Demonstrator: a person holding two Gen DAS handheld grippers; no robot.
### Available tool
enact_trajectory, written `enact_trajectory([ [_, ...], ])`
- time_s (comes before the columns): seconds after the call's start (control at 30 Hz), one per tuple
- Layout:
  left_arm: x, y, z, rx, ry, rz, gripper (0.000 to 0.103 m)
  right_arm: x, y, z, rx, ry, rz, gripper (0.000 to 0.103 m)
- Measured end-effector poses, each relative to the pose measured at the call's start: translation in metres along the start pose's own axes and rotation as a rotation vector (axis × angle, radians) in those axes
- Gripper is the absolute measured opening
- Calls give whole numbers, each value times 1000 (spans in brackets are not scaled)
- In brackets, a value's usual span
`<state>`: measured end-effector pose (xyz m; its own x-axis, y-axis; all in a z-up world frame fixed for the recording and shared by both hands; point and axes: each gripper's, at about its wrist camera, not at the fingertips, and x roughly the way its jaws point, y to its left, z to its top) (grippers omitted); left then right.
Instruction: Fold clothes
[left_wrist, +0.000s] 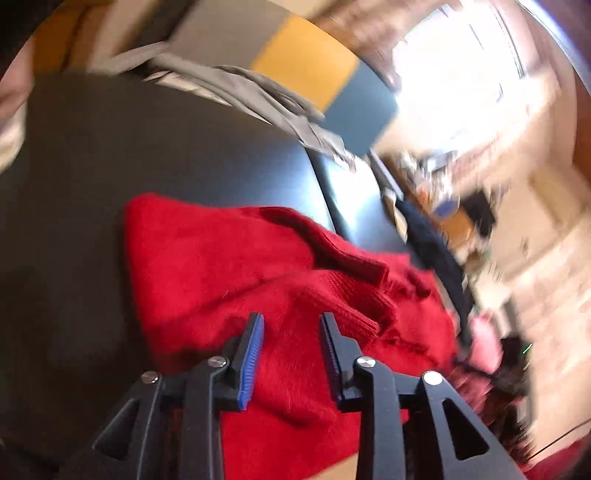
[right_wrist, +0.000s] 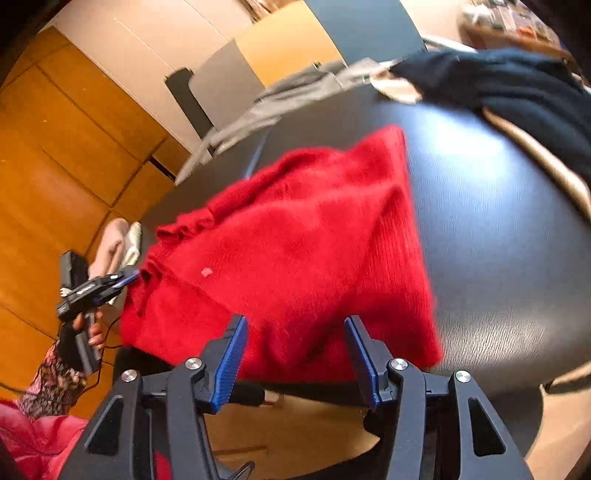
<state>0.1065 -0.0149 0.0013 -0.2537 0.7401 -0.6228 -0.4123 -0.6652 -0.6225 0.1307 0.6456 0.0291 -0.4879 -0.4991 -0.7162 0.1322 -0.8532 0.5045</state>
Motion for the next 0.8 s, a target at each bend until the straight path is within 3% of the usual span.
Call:
enact_trajectory([
  [0.07,-1,-2,-8,-10,7,-26,36,8,0,-2,6,10,-1,55],
  [0.2,7,-20,-18,29,42,-5,36,21,8,-2,0,-2,19,51],
  [0.33,17,-25,-26,-37,102,-26,38,35,16,0,6,8,-6,45],
  [0.43,7,-22,-37,-82,86,-30,38,36,14,-1,33,-3,6,44],
  [0.63,13,8,-45,-319,39,-134,43,39,2,-2,114,-22,67,45],
  [0.7,27,6,-46,-344,43,-153,42,40,2,0,123,-26,65,39],
  [0.77,35,8,-47,-389,62,-131,29,41,2,2,127,-26,55,11],
  [0.8,38,9,-47,-415,72,-123,24,40,0,2,138,-25,65,11],
])
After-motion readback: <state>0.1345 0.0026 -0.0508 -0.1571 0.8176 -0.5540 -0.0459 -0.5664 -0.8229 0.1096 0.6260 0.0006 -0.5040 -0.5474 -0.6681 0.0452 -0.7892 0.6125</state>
